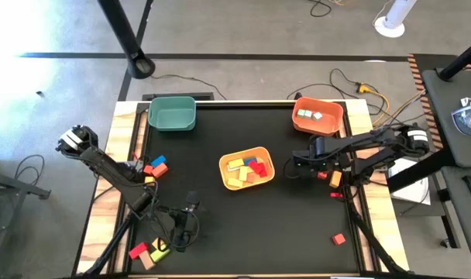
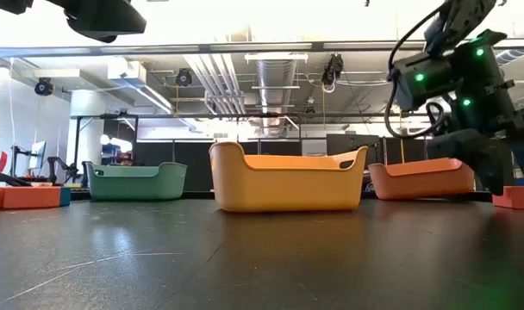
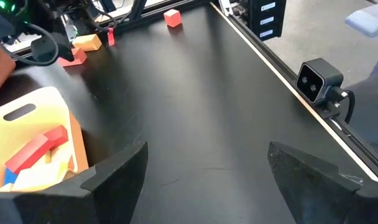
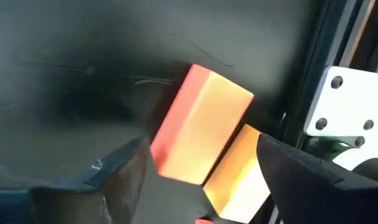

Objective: Sort blocks by size
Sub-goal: Put the orange thick block into the blue bin

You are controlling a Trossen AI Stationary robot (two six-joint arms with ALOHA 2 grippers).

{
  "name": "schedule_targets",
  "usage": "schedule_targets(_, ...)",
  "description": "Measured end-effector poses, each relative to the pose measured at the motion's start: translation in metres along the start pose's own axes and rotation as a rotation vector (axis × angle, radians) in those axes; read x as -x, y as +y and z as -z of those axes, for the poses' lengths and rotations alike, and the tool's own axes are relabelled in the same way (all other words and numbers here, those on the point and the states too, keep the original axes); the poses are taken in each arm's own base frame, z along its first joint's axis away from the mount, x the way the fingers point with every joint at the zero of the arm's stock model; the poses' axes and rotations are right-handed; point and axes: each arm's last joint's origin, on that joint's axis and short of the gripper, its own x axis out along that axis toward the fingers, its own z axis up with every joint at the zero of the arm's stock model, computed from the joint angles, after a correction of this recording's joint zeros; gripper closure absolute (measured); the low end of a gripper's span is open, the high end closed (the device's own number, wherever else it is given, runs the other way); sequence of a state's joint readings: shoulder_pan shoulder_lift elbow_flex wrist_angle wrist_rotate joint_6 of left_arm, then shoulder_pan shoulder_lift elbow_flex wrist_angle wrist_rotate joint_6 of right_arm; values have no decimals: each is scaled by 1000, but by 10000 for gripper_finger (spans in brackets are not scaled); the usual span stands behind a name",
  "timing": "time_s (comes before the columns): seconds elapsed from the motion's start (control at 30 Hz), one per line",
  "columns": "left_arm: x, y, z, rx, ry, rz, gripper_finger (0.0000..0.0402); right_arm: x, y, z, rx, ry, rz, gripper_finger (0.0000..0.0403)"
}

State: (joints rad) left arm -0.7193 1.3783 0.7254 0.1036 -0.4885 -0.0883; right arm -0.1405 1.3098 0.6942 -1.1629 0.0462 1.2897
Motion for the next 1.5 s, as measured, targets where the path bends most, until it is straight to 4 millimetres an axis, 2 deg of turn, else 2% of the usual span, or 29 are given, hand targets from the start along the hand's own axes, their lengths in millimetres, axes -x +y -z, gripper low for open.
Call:
schedule_targets(0.1,0,0,0,-3,4,1,84,-6,2,-4,-9,-4,-40,135)
schedule_targets(0.27,0,0,2,-10,16,1,84,-18,13,-9,0,16,-208,163)
schedule_targets(0.47,0,0,1,-38,12,1,84,-20,16,-7,45,3,-234,206)
schedule_targets(0.63,1,-1,-8,-79,-130,-5,84,-19,17,-5,129,-58,-227,258)
schedule_targets(0.73,1,-1,-4,-102,-224,-4,84,-17,19,-2,218,-93,-219,277)
schedule_targets(0.83,3,2,7,-69,-301,-8,84,-5,24,7,300,-148,-246,277)
schedule_targets(1.07,15,16,23,50,-549,-16,84,46,35,45,438,-477,-381,277)
schedule_targets(1.2,26,26,33,86,-695,34,84,64,45,66,541,-681,-466,276)
schedule_targets(1.33,25,36,40,125,-690,-29,84,76,59,81,644,-869,-589,276)
schedule_targets(1.5,14,44,38,154,-655,-100,84,88,82,97,775,-1057,-751,275)
